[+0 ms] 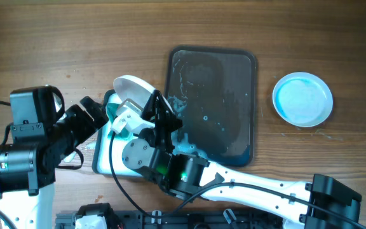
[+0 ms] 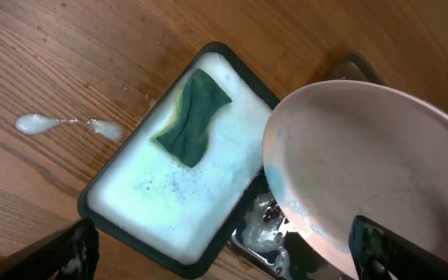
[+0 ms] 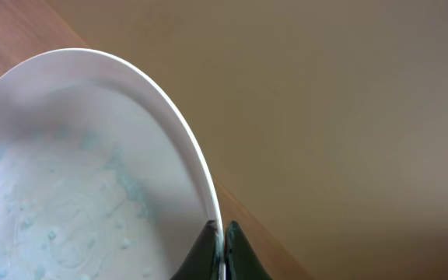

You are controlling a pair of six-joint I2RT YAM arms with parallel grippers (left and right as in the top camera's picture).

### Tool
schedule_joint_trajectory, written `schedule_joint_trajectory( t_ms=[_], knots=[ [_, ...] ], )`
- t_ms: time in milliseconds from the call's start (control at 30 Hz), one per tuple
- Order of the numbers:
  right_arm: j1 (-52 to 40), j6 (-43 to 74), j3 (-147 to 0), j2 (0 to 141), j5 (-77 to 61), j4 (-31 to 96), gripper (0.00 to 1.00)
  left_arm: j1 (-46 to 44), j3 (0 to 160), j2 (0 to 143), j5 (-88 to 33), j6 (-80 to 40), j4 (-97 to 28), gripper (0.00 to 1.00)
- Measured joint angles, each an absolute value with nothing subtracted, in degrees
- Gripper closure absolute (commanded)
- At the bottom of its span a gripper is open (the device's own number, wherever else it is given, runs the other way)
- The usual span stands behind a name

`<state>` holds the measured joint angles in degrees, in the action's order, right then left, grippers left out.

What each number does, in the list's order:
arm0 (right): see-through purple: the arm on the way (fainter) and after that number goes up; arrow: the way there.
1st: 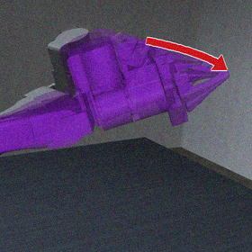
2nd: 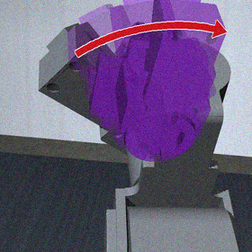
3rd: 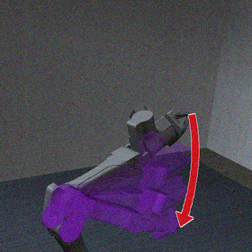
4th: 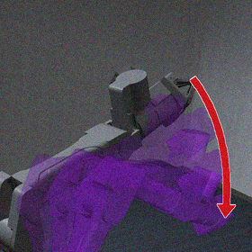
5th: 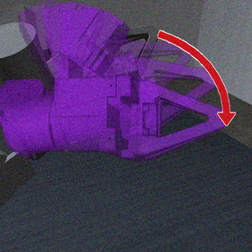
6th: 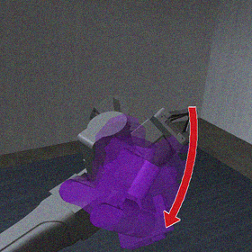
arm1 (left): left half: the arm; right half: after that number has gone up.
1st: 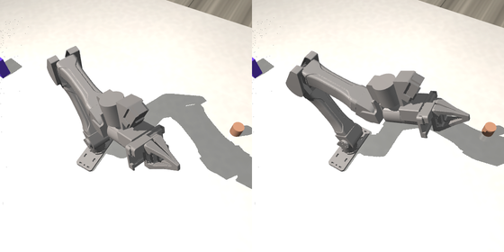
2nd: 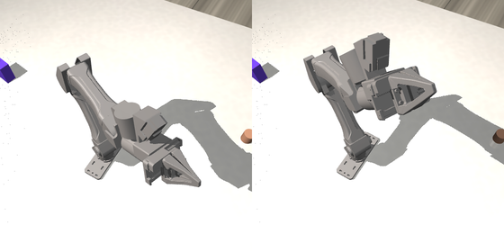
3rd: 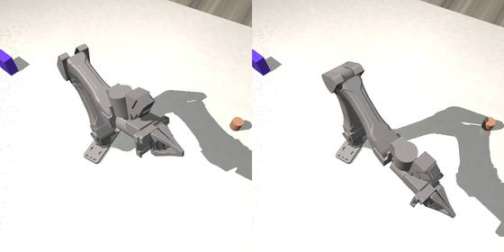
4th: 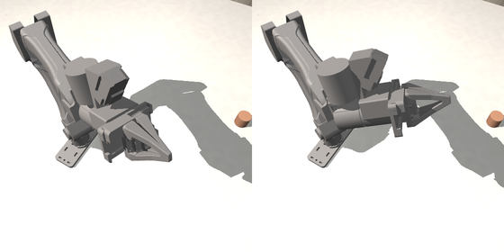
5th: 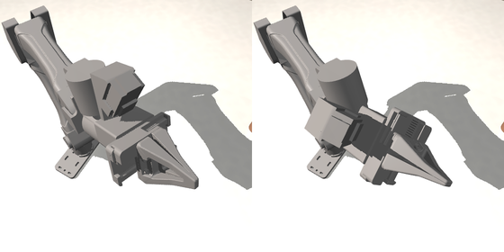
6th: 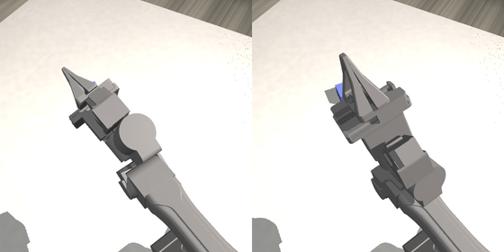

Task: Clean dirty plates on tray and stack at the side

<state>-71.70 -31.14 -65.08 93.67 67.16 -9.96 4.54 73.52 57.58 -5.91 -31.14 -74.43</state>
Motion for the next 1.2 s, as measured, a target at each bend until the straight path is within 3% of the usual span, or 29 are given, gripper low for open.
schedule_joint_trajectory(
  t_ms=[333,467,667,767,933,1067,1200],
  knots=[
    [-71.7,-26.74,-65.08,93.67,67.09,-8.73,0.96,4.54,73.52,57.58,-5.91,-31.11,-74.43,0.0],
    [-71.7,-14.31,-65.34,93.65,60.2,1.52,0.96,4.54,73.52,57.58,-5.89,-31.14,-74.43,0.0],
    [-66.22,10.39,-65.12,91.29,35.92,16.64,0.96,4.54,73.52,57.58,-5.91,-31.14,-74.46,0.0],
    [-56.14,18.5,-65.04,83.9,24.73,23.31,0.96,4.54,73.52,57.58,-5.91,-31.14,-74.46,0.0],
    [-23.66,27.2,-65.41,68.25,8.29,39.22,0.96,4.54,73.52,57.58,-5.91,-31.11,-74.52,0.0],
    [3.49,28.1,-65.23,68.34,3.16,45.78,0.96,4.54,73.52,57.58,-5.91,-31.11,-74.52,0.0],
    [22.06,28.14,-64.34,76.14,1.32,45.8,0.96,4.54,73.52,57.67,-5.91,-31.11,-74.56,0.0]
  ],
)
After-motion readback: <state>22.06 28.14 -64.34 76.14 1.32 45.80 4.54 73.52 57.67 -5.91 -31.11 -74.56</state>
